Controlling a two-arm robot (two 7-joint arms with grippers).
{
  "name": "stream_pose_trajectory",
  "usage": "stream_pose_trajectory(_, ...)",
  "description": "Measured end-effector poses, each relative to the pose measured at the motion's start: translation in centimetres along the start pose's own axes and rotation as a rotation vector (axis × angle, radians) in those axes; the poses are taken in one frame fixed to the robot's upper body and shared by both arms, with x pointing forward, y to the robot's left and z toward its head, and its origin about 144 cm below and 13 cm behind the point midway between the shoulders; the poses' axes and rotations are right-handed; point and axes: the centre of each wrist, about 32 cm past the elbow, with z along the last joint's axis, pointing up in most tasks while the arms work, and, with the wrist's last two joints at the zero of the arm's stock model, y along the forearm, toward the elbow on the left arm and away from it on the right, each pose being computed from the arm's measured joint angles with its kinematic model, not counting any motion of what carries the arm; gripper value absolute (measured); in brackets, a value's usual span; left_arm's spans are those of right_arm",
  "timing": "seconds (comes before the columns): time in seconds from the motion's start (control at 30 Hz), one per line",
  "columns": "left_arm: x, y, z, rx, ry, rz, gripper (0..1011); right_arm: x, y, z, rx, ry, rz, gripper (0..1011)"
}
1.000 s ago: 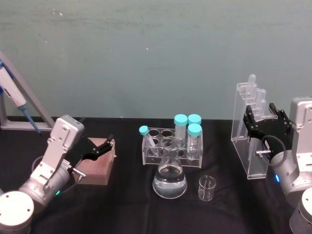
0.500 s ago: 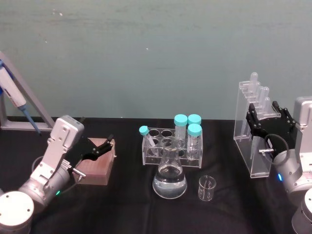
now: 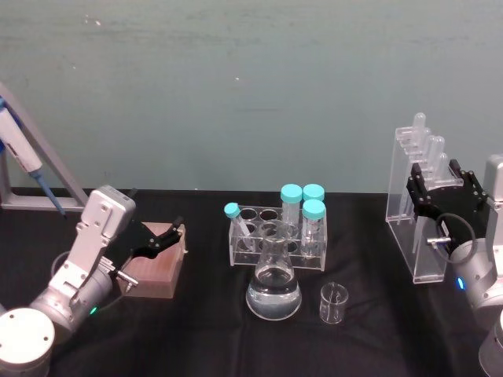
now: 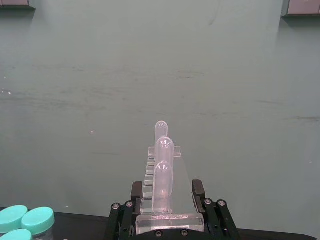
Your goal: Place the experimental apparatus aside using one hand.
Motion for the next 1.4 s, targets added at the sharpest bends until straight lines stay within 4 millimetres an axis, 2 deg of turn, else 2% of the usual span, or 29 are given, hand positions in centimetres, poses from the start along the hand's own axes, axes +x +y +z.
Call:
stream_pose_trajectory(0.57,0.0,0.0,0.0,0.000,0.000,0.000,1000,1.8,-0.2,0.0,0.012,-0.014,-0.015,611)
stream_pose_trajectory(1.4,0.0,0.0,0.0,0.000,0.000,0.000,1000,5.7,-0.8,-0.3,0.031,0.002,-0.054,611)
